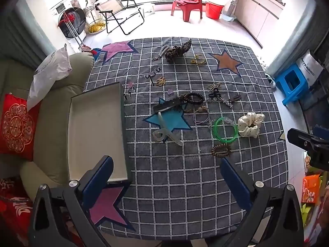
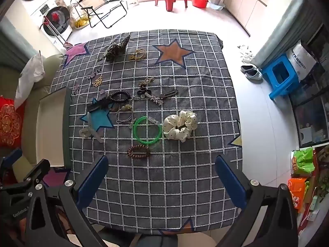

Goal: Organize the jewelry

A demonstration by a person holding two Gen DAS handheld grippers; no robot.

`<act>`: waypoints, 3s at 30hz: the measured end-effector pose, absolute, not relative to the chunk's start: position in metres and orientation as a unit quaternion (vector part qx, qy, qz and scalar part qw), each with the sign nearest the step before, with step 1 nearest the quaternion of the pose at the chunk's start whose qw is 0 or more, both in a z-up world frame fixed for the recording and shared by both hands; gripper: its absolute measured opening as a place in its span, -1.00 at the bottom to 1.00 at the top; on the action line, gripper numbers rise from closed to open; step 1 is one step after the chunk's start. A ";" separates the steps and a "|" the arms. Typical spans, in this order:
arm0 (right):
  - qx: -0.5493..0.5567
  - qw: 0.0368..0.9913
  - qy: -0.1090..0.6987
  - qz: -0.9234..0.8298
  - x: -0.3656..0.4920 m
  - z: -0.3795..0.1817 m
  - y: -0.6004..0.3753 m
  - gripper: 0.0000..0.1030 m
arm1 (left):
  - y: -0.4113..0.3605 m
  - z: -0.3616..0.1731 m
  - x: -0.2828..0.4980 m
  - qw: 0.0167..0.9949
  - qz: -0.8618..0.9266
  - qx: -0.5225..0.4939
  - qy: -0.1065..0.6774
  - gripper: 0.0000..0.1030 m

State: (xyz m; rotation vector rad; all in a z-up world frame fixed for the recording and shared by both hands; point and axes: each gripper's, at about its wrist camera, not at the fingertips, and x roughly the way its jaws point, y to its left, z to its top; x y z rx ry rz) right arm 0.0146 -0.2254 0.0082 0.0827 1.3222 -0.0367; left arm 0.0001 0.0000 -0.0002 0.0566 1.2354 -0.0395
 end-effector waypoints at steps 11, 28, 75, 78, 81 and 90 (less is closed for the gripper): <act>0.038 0.787 0.615 -0.015 0.015 0.008 -0.225 1.00 | 0.001 -0.002 -0.001 0.815 -0.020 0.026 0.578 1.00; 0.041 0.786 0.617 -0.016 0.016 0.008 -0.224 1.00 | 0.001 -0.001 0.000 0.817 -0.019 0.026 0.575 1.00; 0.039 0.786 0.616 -0.014 0.016 0.009 -0.225 1.00 | 0.010 -0.007 -0.006 0.818 -0.021 0.022 0.575 1.00; 0.039 0.786 0.616 -0.014 0.016 0.009 -0.225 1.00 | 0.009 -0.006 -0.005 0.817 -0.020 0.022 0.575 1.00; 0.039 0.786 0.616 -0.015 0.016 0.009 -0.225 1.00 | 0.009 -0.006 -0.005 0.817 -0.020 0.022 0.576 1.00; 0.040 0.787 0.616 -0.014 0.015 0.009 -0.225 1.00 | 0.008 -0.006 -0.005 0.816 -0.020 0.021 0.578 1.00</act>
